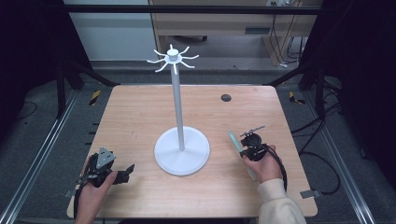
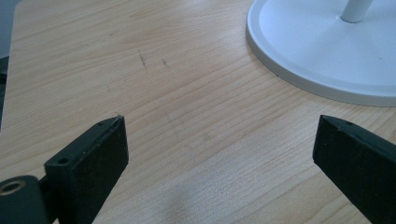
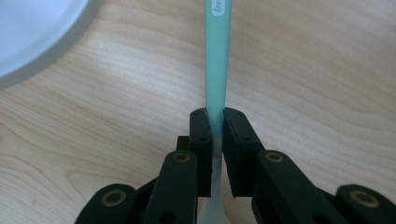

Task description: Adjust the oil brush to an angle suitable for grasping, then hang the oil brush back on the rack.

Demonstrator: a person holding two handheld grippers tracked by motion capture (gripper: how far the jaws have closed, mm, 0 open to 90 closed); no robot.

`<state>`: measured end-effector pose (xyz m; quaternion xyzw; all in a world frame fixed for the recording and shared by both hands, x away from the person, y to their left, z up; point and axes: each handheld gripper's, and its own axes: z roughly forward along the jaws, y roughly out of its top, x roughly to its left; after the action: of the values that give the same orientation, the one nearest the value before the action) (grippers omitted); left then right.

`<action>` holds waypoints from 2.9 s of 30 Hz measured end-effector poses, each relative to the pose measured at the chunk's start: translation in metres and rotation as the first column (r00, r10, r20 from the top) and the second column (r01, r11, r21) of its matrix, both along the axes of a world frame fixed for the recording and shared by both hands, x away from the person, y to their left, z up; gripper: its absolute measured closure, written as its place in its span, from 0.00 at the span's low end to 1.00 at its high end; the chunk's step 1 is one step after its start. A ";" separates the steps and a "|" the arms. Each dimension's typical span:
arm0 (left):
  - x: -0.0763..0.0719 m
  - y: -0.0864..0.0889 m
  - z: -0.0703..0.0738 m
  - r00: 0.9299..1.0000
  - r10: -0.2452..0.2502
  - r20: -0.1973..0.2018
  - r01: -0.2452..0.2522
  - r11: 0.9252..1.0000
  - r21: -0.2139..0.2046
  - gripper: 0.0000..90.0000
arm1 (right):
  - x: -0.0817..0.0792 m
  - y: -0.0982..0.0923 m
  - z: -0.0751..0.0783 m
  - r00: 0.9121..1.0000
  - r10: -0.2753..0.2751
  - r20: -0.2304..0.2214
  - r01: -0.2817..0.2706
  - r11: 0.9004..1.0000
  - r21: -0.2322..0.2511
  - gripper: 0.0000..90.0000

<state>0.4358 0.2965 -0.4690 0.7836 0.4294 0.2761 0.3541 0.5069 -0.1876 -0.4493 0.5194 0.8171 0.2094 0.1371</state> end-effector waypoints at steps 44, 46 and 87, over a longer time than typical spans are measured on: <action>-0.005 0.006 0.003 0.999 0.039 0.027 -0.038 0.999 -0.020 0.03 | 0.005 0.021 0.139 0.892 0.051 0.450 -0.198 0.938 0.286 0.92; -0.005 0.006 0.002 0.999 0.041 0.028 -0.040 0.999 -0.020 0.03 | 0.007 0.023 0.139 0.890 0.056 0.453 -0.202 0.938 0.282 0.92; -0.004 0.008 0.004 0.999 0.041 0.033 -0.040 0.999 -0.026 0.03 | -0.043 0.040 0.179 0.772 0.064 0.632 -0.349 0.874 0.337 0.92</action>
<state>0.4321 0.3048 -0.4653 0.7654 0.4428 0.2906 0.3655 0.4638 -0.1480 -0.2700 0.3467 0.7153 0.5550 0.2453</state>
